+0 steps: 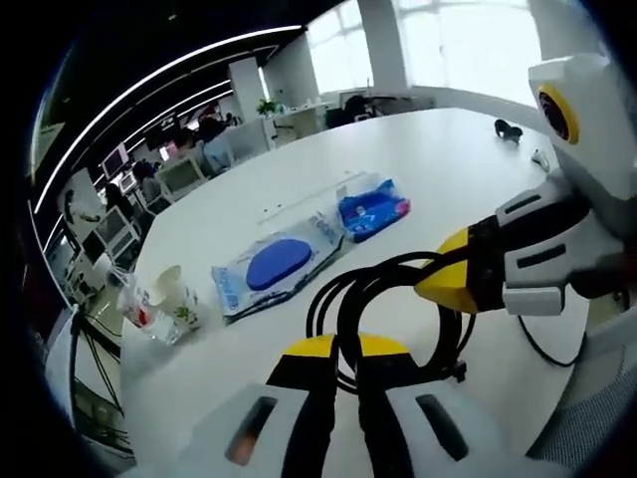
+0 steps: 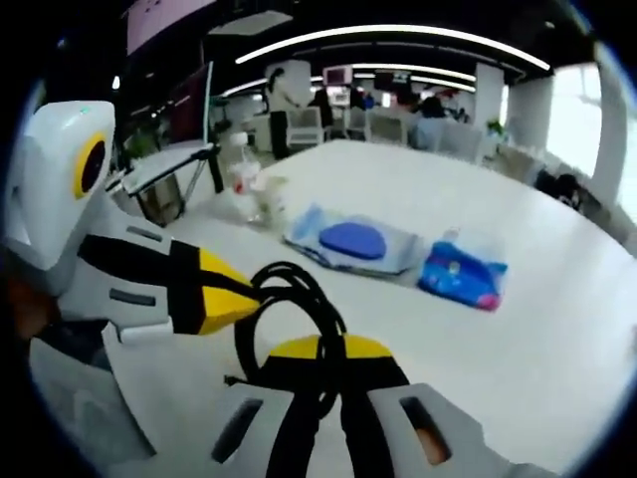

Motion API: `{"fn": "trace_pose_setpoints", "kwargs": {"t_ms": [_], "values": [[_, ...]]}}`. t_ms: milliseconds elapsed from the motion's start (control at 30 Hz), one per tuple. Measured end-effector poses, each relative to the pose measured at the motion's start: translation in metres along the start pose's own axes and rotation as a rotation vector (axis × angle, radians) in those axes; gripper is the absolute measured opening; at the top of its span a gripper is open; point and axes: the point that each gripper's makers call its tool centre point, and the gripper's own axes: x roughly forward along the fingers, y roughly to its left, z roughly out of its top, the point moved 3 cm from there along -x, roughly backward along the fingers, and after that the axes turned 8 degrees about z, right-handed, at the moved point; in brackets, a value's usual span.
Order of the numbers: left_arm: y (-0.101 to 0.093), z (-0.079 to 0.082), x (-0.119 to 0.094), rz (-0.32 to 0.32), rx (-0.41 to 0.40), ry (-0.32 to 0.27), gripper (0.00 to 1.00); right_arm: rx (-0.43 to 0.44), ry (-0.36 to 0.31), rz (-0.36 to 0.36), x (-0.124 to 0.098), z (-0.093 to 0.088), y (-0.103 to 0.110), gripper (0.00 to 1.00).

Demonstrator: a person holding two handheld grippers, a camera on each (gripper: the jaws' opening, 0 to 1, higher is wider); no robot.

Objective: Arrange the tabletop items into an orderly group along one side of the table until the central work area is clear of visible clutter.

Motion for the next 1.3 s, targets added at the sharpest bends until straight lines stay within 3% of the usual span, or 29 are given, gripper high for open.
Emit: {"fn": "trace_pose_setpoints", "kwargs": {"t_ms": [600,1300], "values": [[0.003,0.012,0.029,-0.014,-0.032,0.042,0.05,0.038,0.032,-0.019,0.023,0.004,-0.026,0.02],[0.005,0.003,0.068,-0.047,-0.107,0.112,0.04,0.121,0.072,-0.004,0.051,-0.007,-0.046,0.02]]}}
